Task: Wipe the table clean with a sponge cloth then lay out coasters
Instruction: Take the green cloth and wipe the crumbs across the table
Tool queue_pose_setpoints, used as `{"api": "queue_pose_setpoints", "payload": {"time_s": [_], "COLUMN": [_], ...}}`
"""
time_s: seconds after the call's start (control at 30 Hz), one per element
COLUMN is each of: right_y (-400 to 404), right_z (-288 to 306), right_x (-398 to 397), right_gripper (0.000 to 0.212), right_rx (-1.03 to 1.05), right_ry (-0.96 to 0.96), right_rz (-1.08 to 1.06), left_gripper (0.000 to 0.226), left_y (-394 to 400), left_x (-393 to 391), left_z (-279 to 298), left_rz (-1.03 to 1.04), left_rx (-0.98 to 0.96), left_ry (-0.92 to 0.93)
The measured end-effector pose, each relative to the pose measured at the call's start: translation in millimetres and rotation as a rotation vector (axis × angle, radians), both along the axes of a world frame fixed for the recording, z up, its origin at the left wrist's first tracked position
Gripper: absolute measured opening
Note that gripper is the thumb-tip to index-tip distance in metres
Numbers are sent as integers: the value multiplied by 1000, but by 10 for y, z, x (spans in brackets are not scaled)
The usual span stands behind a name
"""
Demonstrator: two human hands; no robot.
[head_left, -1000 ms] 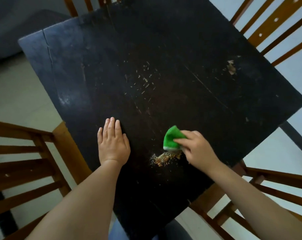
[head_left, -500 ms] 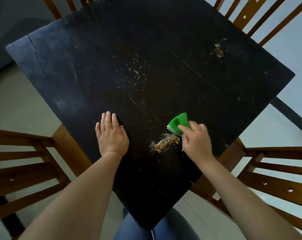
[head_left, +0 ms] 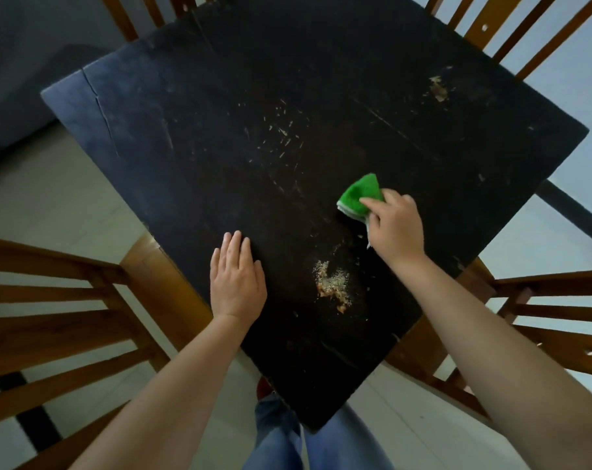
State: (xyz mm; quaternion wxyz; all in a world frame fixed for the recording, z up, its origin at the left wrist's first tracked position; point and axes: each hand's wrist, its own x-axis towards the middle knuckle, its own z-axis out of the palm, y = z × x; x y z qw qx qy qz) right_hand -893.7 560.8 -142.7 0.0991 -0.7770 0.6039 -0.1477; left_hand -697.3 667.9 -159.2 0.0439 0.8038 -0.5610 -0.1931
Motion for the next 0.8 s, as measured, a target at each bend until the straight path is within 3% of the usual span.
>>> {"api": "queue_pose_setpoints", "payload": {"time_s": [0.13,0.33,0.47,0.63,0.8], "right_y": [-72,734,608,-135,204], "right_z": [-143,-52,188,96,-57], "right_x": [99,130,115,429,533], "right_gripper": [32,32,25,28,32], "right_rx": [46,133,54,41,34], "right_ry": [37,-79,-166,-36,31], "right_rz": [84,397,344,307,395], "left_gripper": [53,53,52,52,52], "left_y": [-36,-45,-57,-57,-63], "left_x": [-12,-1,-8,-16,-5], "left_z": [-20,11,5,-1,-4], "left_rz": [-36,-52,-65,-61,-64], "left_rx": [81,124,132,138,140], "left_ry": [-55,-59,-70,-92,-93]}}
